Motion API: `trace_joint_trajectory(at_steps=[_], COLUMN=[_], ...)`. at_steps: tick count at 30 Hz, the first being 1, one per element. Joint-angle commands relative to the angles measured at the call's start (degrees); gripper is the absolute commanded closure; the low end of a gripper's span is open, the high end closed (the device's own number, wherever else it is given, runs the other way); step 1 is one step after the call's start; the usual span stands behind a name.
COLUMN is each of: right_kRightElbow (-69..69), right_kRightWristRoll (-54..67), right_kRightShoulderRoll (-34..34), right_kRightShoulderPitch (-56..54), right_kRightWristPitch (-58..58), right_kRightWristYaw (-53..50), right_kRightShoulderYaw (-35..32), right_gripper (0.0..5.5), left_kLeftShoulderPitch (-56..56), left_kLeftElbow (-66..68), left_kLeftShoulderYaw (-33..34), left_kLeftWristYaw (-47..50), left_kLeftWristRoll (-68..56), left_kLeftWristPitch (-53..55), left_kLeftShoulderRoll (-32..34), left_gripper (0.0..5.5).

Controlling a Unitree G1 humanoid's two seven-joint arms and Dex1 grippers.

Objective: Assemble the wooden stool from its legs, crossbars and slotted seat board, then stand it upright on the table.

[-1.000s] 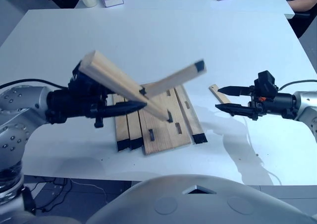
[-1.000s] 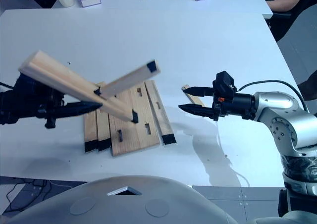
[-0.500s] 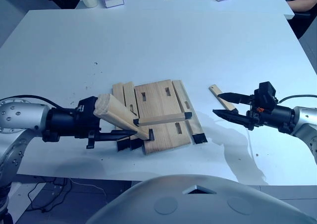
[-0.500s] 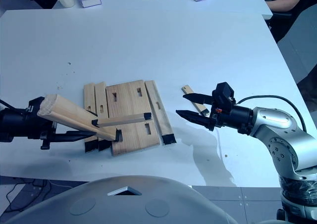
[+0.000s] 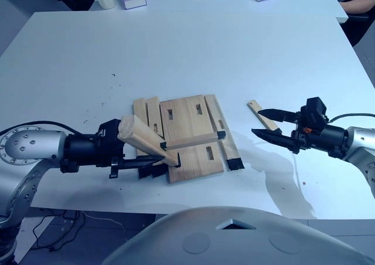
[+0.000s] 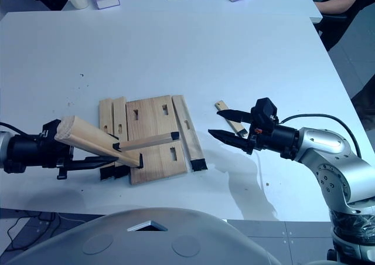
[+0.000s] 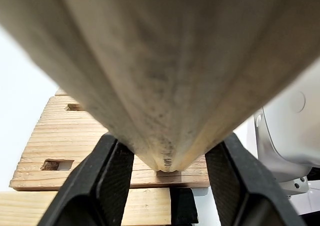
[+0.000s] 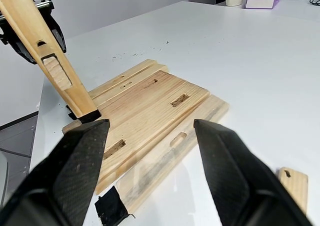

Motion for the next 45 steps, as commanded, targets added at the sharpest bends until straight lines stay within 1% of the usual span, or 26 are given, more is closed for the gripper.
trace_joint_trajectory(at_steps=[1,7,10,15,23,29,31,34,35,39,40,45], right_kRightElbow=[-0.6,0.0,0.7,1.8,2.7,2.4,2.3,2.2,2.2,1.9,1.8,1.0], right_kRightWristRoll=[-1.0,-1.4,-1.4,-1.9,-2.2,-2.2,-2.2,-2.2,-2.2,-2.3,-2.2,-1.9], right_kRightShoulderRoll=[0.1,-0.5,-1.0,-1.6,-1.7,-1.0,-0.7,-0.5,-0.4,-0.4,-0.5,-0.4], right_kRightShoulderPitch=[0.7,0.0,-1.2,-2.7,-4.6,-3.9,-4.0,-3.8,-3.9,-3.4,-3.2,-1.4], right_kRightWristPitch=[-1.0,-1.3,-1.1,-1.1,-0.9,-1.1,-1.1,-1.3,-1.3,-1.4,-1.3,-1.5], right_kRightWristYaw=[-0.4,0.5,1.0,1.8,2.5,1.6,1.4,1.0,0.9,0.8,0.8,0.2], right_kRightShoulderYaw=[0.6,0.8,1.1,2.1,3.6,3.8,4.0,4.1,4.2,4.2,4.1,2.8], right_gripper=[2.39,2.39,2.39,2.39,2.39,2.39,2.39,2.39,2.39,2.39,2.39,2.39], left_kLeftShoulderPitch=[1.8,5.3,5.1,1.5,-5.6,-13.5,-15.6,-19.6,-20.3,-21.1,-20.9,-15.1], left_kLeftElbow=[-0.2,1.6,2.7,5.7,11.8,16.5,17.7,20.0,20.3,19.8,19.5,15.0], left_kLeftShoulderYaw=[-2.0,-6.3,-8.3,-12.1,-19.9,-22.7,-23.1,-23.7,-23.9,-22.8,-21.9,-13.5], left_kLeftWristYaw=[1.6,2.1,2.6,2.8,1.6,0.1,-0.9,0.5,0.7,2.5,2.9,4.0], left_kLeftWristRoll=[4.4,13.0,12.5,9.9,13.9,14.8,14.7,15.2,14.7,14.3,13.7,8.7], left_kLeftWristPitch=[-1.4,-9.3,-10.1,-8.7,-9.9,-10.1,-10.0,-9.6,-9.1,-6.9,-6.1,-1.8], left_kLeftShoulderRoll=[0.0,0.4,-0.1,-0.8,0.2,1.5,2.3,1.3,1.0,-0.4,-0.5,0.9], left_gripper=[3.45,3.45,3.45,3.45,3.45,3.45,3.45,3.45,3.08,2.49,2.33,2.33])
